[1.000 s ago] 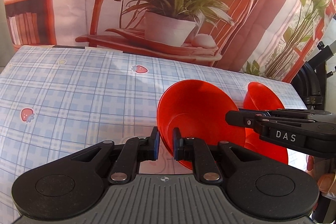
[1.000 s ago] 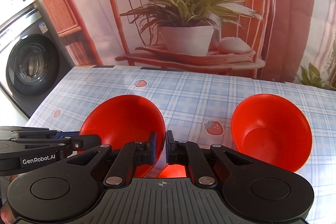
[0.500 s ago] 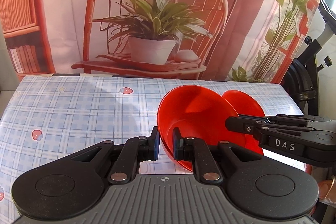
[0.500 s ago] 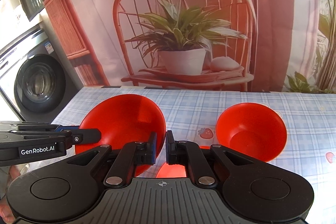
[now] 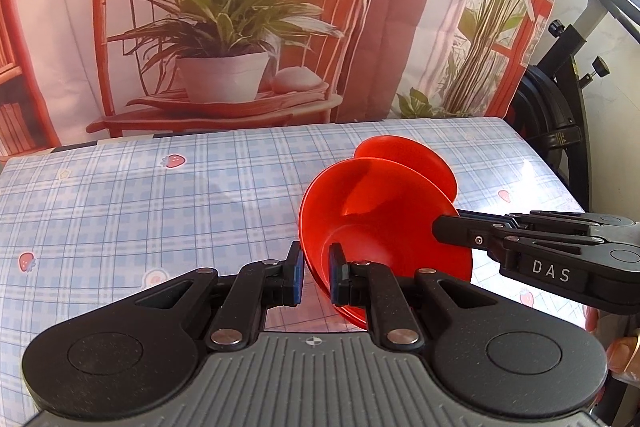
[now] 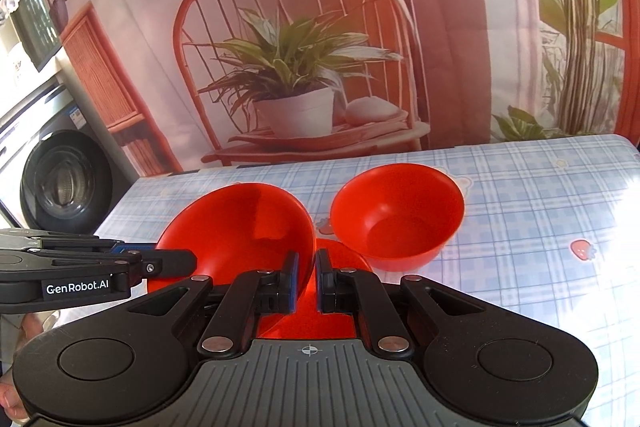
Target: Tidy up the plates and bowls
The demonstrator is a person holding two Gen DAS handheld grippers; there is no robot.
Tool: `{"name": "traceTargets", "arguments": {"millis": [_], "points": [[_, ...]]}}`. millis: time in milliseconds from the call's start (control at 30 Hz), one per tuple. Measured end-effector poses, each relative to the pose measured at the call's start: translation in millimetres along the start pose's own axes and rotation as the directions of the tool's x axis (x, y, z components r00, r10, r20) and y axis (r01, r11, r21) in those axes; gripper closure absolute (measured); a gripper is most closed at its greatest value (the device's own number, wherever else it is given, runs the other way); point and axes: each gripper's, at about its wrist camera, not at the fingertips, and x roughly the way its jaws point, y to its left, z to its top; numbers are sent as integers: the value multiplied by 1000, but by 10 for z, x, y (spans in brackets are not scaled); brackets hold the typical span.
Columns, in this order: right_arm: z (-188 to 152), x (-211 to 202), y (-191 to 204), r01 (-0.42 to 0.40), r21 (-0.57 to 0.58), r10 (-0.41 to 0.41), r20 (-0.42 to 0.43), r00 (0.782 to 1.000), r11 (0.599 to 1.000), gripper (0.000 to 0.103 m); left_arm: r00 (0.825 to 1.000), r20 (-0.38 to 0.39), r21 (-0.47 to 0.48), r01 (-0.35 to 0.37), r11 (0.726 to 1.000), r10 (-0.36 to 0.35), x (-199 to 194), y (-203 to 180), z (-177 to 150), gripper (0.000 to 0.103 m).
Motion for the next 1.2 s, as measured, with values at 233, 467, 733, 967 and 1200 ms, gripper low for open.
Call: {"name": "traceTargets", "arguments": {"millis": [233,467,733,967,1200], "points": [[-85,-20,-196,6,35,-6,-2,1000,999,95,999,-47,23,0,1000,1,188,-143,-21,90],[-127,61,-269,10,56,-8,-29,1000,998,95,997,-76,25,-10,1000,12,317,-147,6,90],[-138,107,-283,17,59,-14,-49,999,998,94,995,-101,35,-7,999,10,391,-145,-11,89],[-139,144,-266,24,50,-20,-81,996,998,93,994,-112,31,-7,999,11,410,-126,-17,89],[-116,127,-228,36,31,-33,-83,996,999,87,993,-118,36,-23,999,27,425,-108,14,83]]}}
